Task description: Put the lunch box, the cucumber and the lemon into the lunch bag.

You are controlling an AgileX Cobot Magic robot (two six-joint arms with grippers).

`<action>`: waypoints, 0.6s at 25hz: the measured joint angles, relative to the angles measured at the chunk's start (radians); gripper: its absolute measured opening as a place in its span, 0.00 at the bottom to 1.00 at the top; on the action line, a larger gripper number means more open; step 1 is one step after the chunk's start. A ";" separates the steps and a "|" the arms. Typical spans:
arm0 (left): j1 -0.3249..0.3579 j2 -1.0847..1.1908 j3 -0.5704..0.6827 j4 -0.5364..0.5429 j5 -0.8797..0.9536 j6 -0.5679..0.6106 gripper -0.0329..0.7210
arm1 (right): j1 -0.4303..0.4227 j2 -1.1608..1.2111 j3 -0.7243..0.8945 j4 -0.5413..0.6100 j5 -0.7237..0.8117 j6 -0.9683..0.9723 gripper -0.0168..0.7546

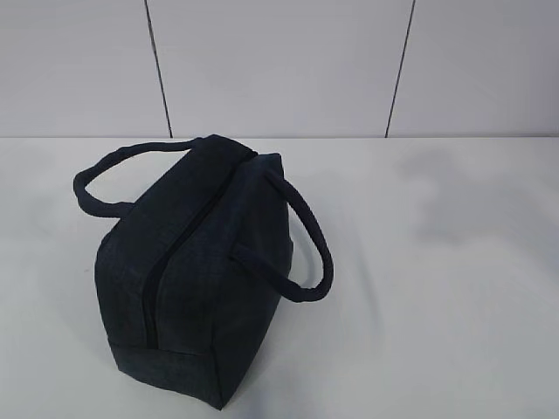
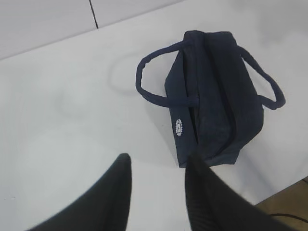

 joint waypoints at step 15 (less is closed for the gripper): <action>0.000 -0.368 0.069 0.000 0.011 0.000 0.37 | 0.000 -0.489 0.242 -0.006 0.011 0.000 0.48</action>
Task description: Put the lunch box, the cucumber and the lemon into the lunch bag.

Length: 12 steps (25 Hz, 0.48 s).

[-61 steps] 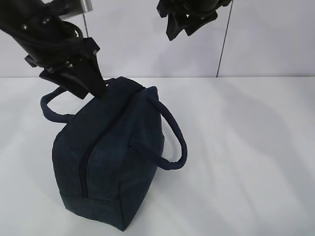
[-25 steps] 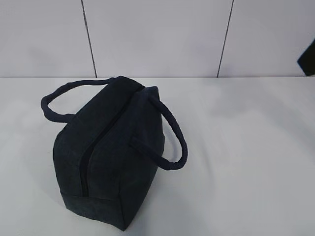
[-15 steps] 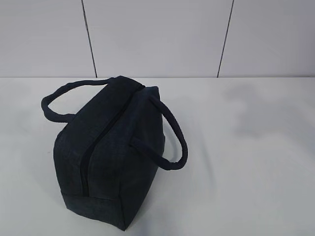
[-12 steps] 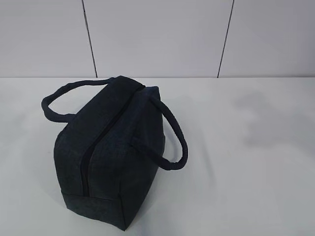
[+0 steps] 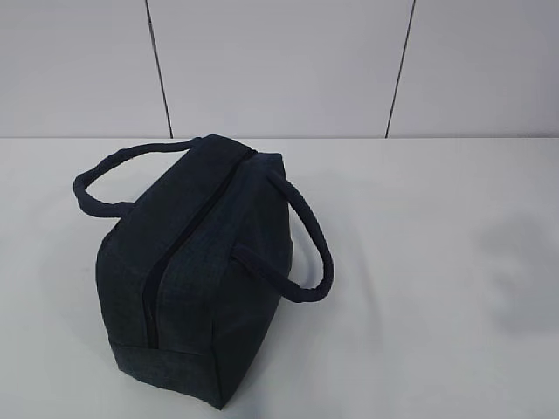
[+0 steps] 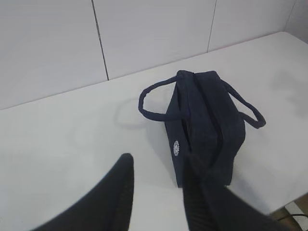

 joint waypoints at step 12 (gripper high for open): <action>0.000 -0.381 0.355 -0.002 0.012 0.014 0.37 | 0.000 -0.338 0.260 -0.004 -0.006 -0.029 0.48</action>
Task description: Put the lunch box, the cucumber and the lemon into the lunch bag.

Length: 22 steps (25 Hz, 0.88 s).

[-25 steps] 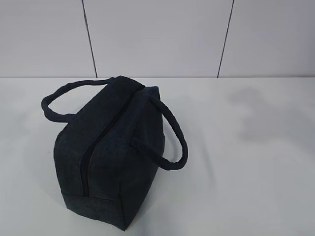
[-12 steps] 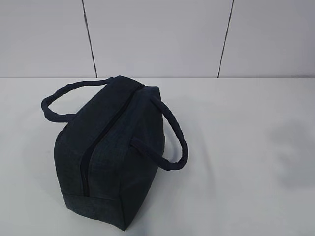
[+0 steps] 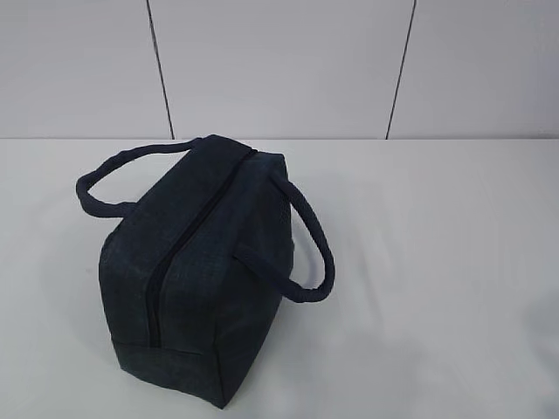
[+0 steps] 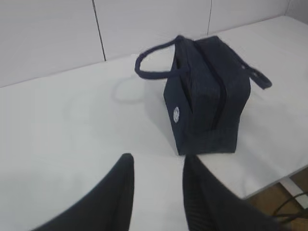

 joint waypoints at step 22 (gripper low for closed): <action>0.000 0.000 0.296 -0.033 -0.158 0.069 0.37 | 0.000 -0.097 0.178 0.001 -0.115 0.016 0.48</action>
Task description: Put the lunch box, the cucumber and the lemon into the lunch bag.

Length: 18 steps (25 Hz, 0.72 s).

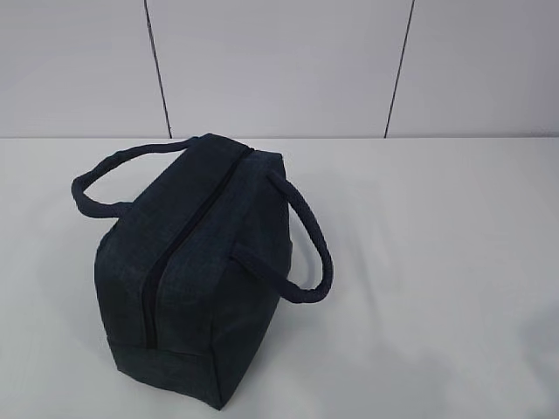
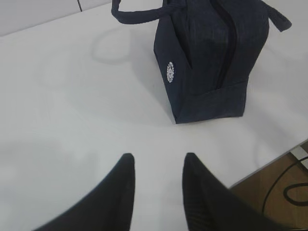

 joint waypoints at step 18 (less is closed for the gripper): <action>0.084 0.000 0.002 0.002 -0.011 0.000 0.37 | -0.025 0.000 0.000 -0.002 -0.003 0.002 0.48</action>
